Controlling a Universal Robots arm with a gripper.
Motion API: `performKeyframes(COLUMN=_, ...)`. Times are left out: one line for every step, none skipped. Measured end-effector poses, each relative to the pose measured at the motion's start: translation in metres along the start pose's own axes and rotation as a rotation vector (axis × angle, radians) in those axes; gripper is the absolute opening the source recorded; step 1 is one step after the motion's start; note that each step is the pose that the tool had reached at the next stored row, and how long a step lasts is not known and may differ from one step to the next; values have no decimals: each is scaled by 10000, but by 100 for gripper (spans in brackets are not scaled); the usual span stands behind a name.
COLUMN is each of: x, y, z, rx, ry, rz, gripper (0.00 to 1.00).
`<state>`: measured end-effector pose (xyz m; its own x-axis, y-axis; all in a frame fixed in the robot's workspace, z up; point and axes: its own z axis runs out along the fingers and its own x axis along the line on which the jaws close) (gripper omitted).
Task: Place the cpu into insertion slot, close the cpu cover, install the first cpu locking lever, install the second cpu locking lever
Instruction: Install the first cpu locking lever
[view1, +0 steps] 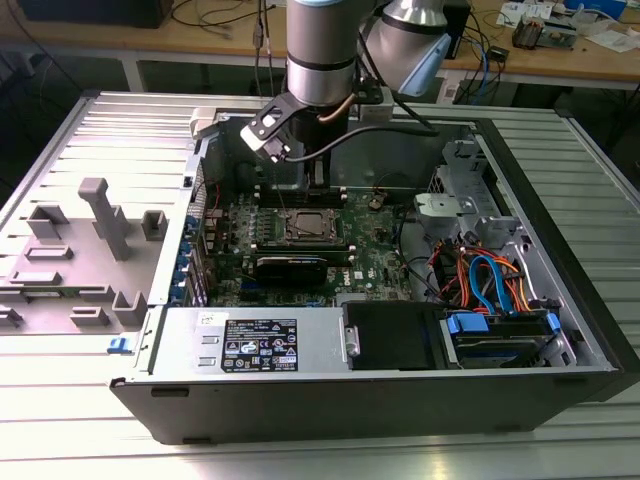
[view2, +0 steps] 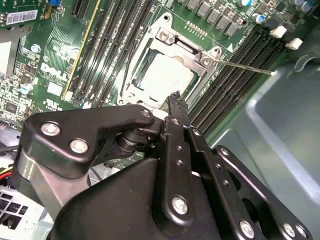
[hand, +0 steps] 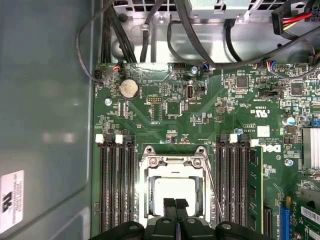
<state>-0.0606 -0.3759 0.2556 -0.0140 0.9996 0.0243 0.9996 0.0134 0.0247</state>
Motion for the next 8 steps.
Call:
performKeyframes(x=0, y=0, z=-7, rx=0, ry=16, rz=2, gripper=11)
performKeyframes(x=0, y=0, z=-9, rx=-1, ry=33, rz=1, gripper=11)
performKeyframes(x=0, y=0, z=-9, rx=-1, ry=39, rz=1, gripper=11)
performKeyframes(x=0, y=1, z=-9, rx=-1, ry=40, rz=1, gripper=11)
performKeyframes(x=0, y=0, z=-9, rx=0, ry=41, rz=2, gripper=11)
performKeyframes(x=0, y=0, z=-9, rx=-1, ry=42, rz=1, gripper=11)
performKeyframes(x=0, y=0, z=-9, rx=-1, ry=43, rz=2, gripper=11)
performKeyframes(x=0, y=0, z=-9, rx=-1, ry=43, rz=1, gripper=11)
